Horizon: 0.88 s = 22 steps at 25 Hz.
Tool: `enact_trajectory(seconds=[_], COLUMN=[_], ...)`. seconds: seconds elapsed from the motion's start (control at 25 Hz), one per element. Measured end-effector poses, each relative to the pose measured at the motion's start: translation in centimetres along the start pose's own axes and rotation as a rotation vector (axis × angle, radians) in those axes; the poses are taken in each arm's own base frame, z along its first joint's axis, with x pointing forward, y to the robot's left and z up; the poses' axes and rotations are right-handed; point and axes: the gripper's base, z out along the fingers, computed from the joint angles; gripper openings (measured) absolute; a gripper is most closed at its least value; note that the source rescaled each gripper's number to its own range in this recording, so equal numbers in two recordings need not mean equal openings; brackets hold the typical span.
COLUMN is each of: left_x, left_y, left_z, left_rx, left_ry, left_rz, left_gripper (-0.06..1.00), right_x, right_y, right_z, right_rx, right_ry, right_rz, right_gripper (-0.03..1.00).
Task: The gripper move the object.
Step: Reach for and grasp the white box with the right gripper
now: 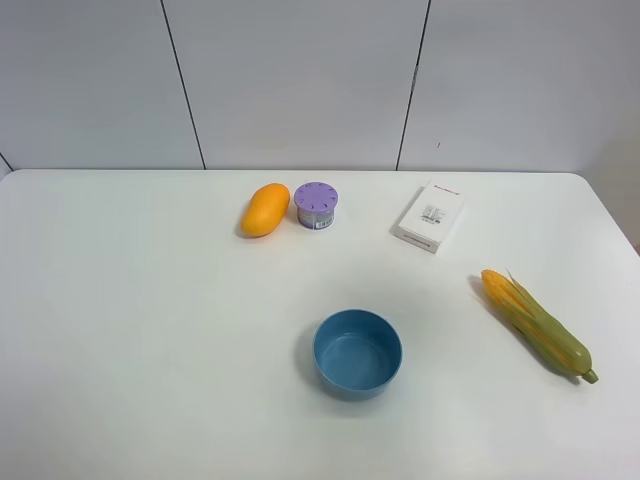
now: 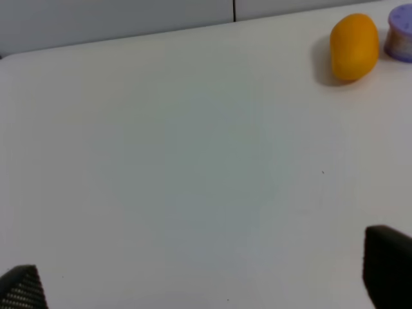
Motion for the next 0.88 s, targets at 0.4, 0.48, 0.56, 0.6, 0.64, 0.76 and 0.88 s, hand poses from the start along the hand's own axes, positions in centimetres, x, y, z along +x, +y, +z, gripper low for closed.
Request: enact_trajectory(seconds=[0.4, 0.48, 0.56, 0.6, 0.64, 0.76, 0.88], left_x=[0.0, 0.0, 0.0, 0.0, 0.0, 0.0, 0.0], left_y=[0.0, 0.0, 0.0, 0.0, 0.0, 0.0, 0.0], left_z=[0.0, 0.0, 0.0, 0.0, 0.0, 0.0, 0.0], left_rx=[0.0, 0.0, 0.0, 0.0, 0.0, 0.0, 0.0], left_ry=[0.0, 0.0, 0.0, 0.0, 0.0, 0.0, 0.0], left_rz=[0.0, 0.0, 0.0, 0.0, 0.0, 0.0, 0.0], left_gripper=[1.0, 1.0, 1.0, 1.0, 1.0, 1.0, 1.0], right_x=[-2.9, -3.1, -3.3, -3.5, -3.6, -4.0, -4.4], right_y=[0.6, 0.5, 0.5, 0.5, 0.6, 0.8, 0.9], right_z=[10.2, 12.4, 14.7, 15.7, 16.6, 18.8, 20.4], right_rx=[0.044, 0.061, 0.082, 0.089, 0.093, 0.094, 0.102], right_ry=[0.28, 0.33, 0.374, 0.392, 0.409, 0.473, 0.512], right_rz=[0.183, 0.202, 0.23, 0.249, 0.264, 0.293, 0.295], right_gripper=[0.8, 0.8, 0.8, 0.8, 0.8, 0.8, 0.8])
